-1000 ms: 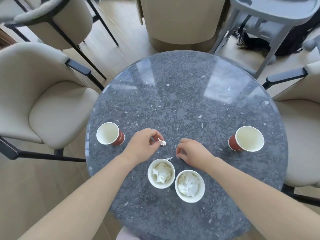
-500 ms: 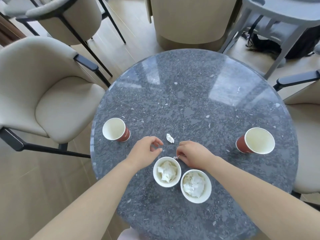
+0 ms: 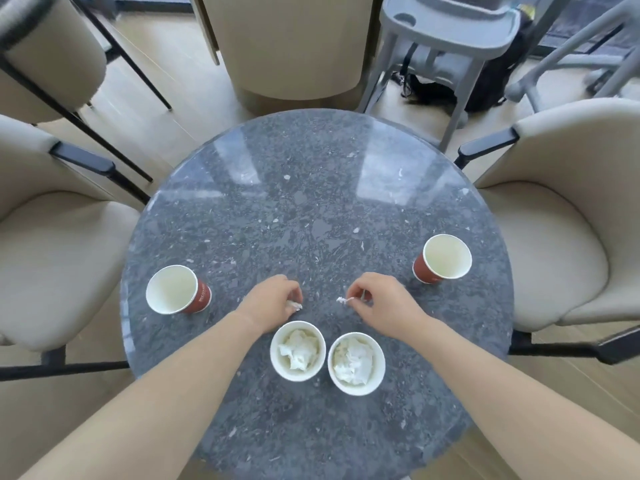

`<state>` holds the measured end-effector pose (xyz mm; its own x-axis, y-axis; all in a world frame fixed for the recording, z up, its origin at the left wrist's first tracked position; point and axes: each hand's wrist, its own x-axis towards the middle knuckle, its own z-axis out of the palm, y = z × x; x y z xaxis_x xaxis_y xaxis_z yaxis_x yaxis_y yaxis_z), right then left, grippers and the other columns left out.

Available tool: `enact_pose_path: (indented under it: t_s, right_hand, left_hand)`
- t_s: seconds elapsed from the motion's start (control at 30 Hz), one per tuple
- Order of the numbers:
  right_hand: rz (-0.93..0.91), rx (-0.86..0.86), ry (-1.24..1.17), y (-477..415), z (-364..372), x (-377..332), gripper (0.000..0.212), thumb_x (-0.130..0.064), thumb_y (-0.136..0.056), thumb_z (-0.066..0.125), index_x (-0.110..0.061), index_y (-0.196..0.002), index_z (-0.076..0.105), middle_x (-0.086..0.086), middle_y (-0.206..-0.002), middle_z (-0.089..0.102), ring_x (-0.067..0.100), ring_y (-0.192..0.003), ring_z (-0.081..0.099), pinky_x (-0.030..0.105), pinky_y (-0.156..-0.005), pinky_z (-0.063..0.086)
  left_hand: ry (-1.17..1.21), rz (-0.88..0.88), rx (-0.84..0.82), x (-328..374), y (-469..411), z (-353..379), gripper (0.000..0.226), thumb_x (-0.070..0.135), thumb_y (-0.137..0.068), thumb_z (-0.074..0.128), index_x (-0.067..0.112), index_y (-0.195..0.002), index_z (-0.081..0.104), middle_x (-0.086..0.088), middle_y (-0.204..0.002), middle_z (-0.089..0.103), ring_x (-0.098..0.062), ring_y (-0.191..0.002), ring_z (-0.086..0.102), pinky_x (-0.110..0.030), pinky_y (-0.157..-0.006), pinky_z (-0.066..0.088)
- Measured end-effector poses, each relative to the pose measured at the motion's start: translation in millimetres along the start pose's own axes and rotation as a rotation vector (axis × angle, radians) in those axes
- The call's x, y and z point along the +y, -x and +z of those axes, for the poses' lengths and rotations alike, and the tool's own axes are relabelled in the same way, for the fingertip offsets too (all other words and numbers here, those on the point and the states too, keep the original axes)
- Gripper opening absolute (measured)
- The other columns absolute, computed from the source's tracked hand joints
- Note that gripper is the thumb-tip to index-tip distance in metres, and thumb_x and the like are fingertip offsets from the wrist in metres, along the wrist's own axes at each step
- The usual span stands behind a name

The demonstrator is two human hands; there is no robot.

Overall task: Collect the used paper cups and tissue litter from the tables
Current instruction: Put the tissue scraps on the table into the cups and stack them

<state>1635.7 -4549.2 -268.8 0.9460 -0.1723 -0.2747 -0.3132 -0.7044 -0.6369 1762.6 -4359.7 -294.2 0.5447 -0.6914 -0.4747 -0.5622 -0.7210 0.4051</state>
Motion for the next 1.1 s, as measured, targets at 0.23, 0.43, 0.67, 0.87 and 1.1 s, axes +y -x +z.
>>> enact_pose_path:
  t_s: [0.23,0.43,0.67,0.87,1.1]
  right_hand:
    - [0.126,0.256,-0.115,41.9,-4.2,-29.0,0.012,-0.021,-0.08,0.066,-0.028,-0.074,0.06,-0.013,-0.074,0.058,0.003,-0.07,0.051,0.013,-0.066,0.038]
    - [0.168,0.298,-0.131,75.4,8.6,-60.6,0.014,-0.021,-0.081,0.066,-0.03,-0.074,0.059,-0.009,-0.078,0.061,0.005,-0.072,0.052,0.011,-0.063,0.038]
    - [0.171,0.289,-0.061,96.8,13.1,-71.6,0.013,-0.017,-0.079,0.067,-0.028,-0.077,0.061,-0.014,-0.076,0.057,0.006,-0.073,0.053,0.014,-0.064,0.038]
    - [0.207,0.254,-0.061,101.2,18.0,-74.1,0.02,-0.014,-0.078,0.068,-0.026,-0.092,0.063,-0.011,-0.087,0.059,0.006,-0.079,0.054,0.016,-0.067,0.042]
    - [0.196,0.262,-0.02,107.9,22.2,-75.5,0.014,-0.016,-0.079,0.067,-0.022,-0.091,0.063,-0.008,-0.086,0.06,0.01,-0.081,0.055,0.021,-0.069,0.043]
  left_hand:
    - [0.486,-0.029,0.443,13.3,51.1,-54.0,0.007,0.03,-0.082,0.067,0.028,-0.08,0.061,0.007,-0.085,0.06,-0.008,-0.072,0.057,-0.021,-0.071,0.045]
    - [0.446,0.207,0.294,43.4,99.0,-51.7,0.006,0.027,-0.083,0.066,0.03,-0.081,0.061,0.011,-0.084,0.057,-0.001,-0.072,0.055,-0.018,-0.071,0.047]
    - [0.16,0.289,0.135,34.8,101.6,-40.3,0.01,0.024,-0.085,0.059,0.029,-0.093,0.06,0.016,-0.092,0.049,-0.004,-0.086,0.051,-0.03,-0.082,0.047]
    - [0.123,0.314,0.124,26.7,102.9,-41.3,0.013,0.025,-0.085,0.059,0.03,-0.097,0.059,0.012,-0.1,0.051,-0.008,-0.094,0.052,-0.028,-0.082,0.045]
    - [0.073,0.35,0.065,27.1,103.8,-31.5,0.012,0.029,-0.085,0.058,0.031,-0.097,0.058,0.017,-0.091,0.048,-0.008,-0.092,0.053,-0.025,-0.076,0.043]
